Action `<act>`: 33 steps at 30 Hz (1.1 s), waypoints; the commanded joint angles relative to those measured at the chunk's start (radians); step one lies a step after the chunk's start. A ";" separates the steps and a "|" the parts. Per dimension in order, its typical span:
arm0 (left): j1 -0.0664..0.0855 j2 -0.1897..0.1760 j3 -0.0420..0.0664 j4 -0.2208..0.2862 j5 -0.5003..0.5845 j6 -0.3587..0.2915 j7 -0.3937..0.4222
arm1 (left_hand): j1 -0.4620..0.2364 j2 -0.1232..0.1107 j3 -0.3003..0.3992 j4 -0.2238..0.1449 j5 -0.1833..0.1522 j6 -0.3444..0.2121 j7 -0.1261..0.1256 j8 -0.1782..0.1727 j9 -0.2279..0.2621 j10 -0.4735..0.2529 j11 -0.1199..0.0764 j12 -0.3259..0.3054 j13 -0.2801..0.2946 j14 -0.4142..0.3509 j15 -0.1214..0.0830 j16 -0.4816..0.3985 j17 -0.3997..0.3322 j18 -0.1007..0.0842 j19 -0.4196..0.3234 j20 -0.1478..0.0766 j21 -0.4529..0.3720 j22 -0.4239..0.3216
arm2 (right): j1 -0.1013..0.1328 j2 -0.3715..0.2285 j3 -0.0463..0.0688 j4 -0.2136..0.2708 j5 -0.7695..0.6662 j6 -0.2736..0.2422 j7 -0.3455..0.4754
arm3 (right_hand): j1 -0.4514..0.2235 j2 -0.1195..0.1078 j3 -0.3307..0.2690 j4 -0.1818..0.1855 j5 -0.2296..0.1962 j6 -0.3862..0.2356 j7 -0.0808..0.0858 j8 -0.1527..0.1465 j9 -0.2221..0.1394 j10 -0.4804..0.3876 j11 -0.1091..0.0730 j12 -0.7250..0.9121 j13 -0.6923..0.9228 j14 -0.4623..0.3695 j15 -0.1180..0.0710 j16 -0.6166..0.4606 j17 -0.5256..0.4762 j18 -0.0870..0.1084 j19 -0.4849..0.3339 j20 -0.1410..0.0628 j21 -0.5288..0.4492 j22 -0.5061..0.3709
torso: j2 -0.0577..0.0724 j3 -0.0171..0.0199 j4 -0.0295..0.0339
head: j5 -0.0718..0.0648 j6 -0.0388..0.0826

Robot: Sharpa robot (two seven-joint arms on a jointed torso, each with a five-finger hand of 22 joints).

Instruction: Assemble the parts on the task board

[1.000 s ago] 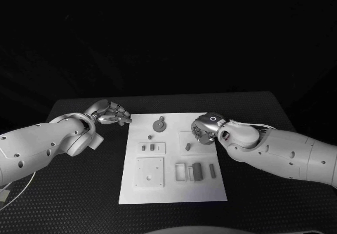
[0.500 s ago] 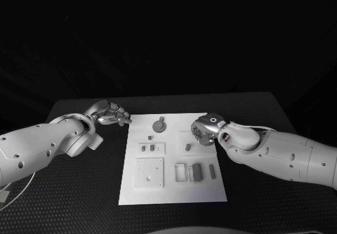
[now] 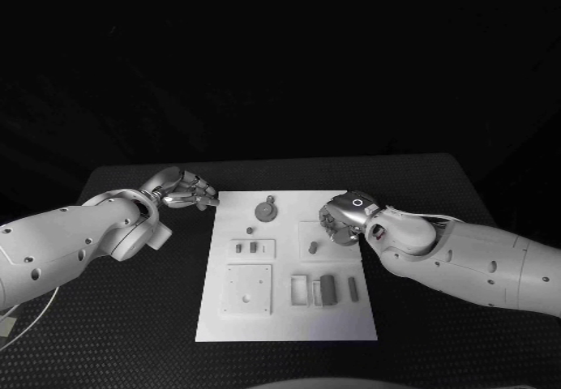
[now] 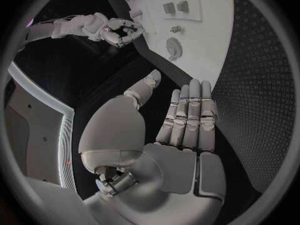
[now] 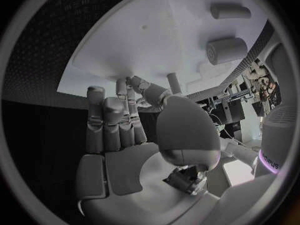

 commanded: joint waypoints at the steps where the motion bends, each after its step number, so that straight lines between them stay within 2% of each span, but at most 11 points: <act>1: 0.001 0.002 0.001 0.001 -0.003 0.010 0.006 | 0.008 0.000 -0.006 0.000 -0.003 -0.002 0.004 0.004 -0.001 0.000 0.004 0.000 -0.001 0.005 -0.001 -0.006 0.002 0.012 0.008 -0.001 0.005 -0.001 | -0.001 0.000 0.007 0.013 -0.013 -0.013 0.012 | 0.006 -0.007 0.002 -0.006 0.003 0.010 0.003 0.003 0.008 0.007 -0.001 0.006 0.001 0.002 -0.008 0.004 0.002 0.070 0.002 -0.005 0.006 0.019 | 0.000 -0.0002 -0.0005 | 0.000 0.001; 7: 0.001 0.003 0.001 -0.001 -0.003 0.010 0.006 | 0.008 0.000 -0.006 0.000 -0.003 -0.002 0.004 0.004 -0.001 -0.001 0.004 0.000 -0.002 0.006 -0.001 -0.007 0.003 0.011 0.009 -0.001 0.005 -0.002 | 0.001 -0.006 0.026 0.028 -0.013 -0.021 0.010 | 0.006 -0.009 0.003 -0.005 0.003 0.011 0.003 0.003 0.009 0.009 -0.002 0.006 0.002 0.002 -0.009 0.004 0.002 0.070 0.003 -0.005 0.007 0.018 | 0.000 -0.0002 -0.0002 | -0.001 0.003; 13: 0.001 0.003 0.001 -0.002 -0.003 0.010 0.006 | 0.008 0.000 -0.007 0.001 -0.003 -0.003 0.004 0.004 -0.001 -0.001 0.004 0.000 -0.002 0.006 -0.001 -0.008 0.004 0.011 0.009 -0.002 0.005 -0.002 | 0.003 -0.011 0.039 0.038 -0.013 -0.022 0.010 | 0.005 -0.010 0.003 -0.004 0.003 0.012 0.002 0.003 0.009 0.010 -0.002 0.006 0.002 0.002 -0.009 0.004 0.002 0.070 0.004 -0.006 0.007 0.018 | 0.000 0.0000 -0.0005 | -0.001 0.003; 17: 0.001 0.003 0.001 -0.002 -0.003 0.010 0.006 | 0.008 0.000 -0.007 0.001 -0.003 -0.003 0.004 0.004 -0.001 -0.001 0.004 0.000 -0.002 0.006 -0.001 -0.008 0.005 0.011 0.009 -0.002 0.005 -0.002 | 0.004 -0.015 0.043 0.042 -0.012 -0.023 0.010 | 0.005 -0.011 0.003 -0.004 0.003 0.012 0.002 0.003 0.010 0.010 -0.002 0.006 0.002 0.002 -0.009 0.004 0.002 0.070 0.004 -0.006 0.007 0.018 | 0.000 -0.0003 0.0000 | -0.001 0.003; 24: 0.001 0.002 0.001 -0.002 -0.004 0.009 0.005 | 0.008 0.000 -0.007 0.001 -0.003 -0.003 0.004 0.003 -0.001 -0.001 0.004 0.000 -0.002 0.007 -0.002 -0.008 0.005 0.011 0.010 -0.002 0.005 -0.002 | 0.009 -0.029 0.060 0.088 0.000 -0.022 0.009 | 0.005 -0.011 0.004 -0.003 0.003 0.013 0.002 0.003 0.010 0.011 -0.003 0.006 0.002 0.002 -0.010 0.004 0.003 0.070 0.004 -0.006 0.007 0.018 | -0.001 -0.0005 0.0004 | 0.001 0.002; 28: 0.001 0.005 0.001 -0.003 -0.004 0.008 0.005 | 0.008 -0.001 -0.007 0.000 -0.003 -0.003 0.004 0.003 -0.002 -0.001 0.004 0.000 -0.003 0.007 -0.002 -0.009 0.006 0.011 0.010 -0.002 0.005 -0.003 | 0.016 -0.031 0.063 0.117 0.006 -0.021 0.010 | 0.005 -0.011 0.004 -0.002 0.003 0.013 0.002 0.003 0.010 0.012 -0.003 0.006 0.002 0.002 -0.010 0.004 0.003 0.070 0.004 -0.006 0.007 0.018 | -0.001 -0.0007 -0.0004 | 0.001 0.003; 33: 0.001 0.011 0.001 -0.009 -0.005 0.008 0.006 | 0.008 -0.001 -0.007 0.000 -0.003 -0.004 0.004 0.003 -0.002 -0.002 0.004 0.000 -0.003 0.007 -0.002 -0.010 0.007 0.010 0.010 -0.003 0.004 -0.003 | 0.018 -0.021 0.064 0.162 0.010 -0.021 0.014 | 0.005 -0.011 0.004 -0.002 0.003 0.013 0.002 0.003 0.010 0.012 -0.003 0.006 0.002 0.002 -0.010 0.004 0.003 0.070 0.004 -0.006 0.007 0.018 | -0.001 -0.0009 0.0006 | 0.011 0.003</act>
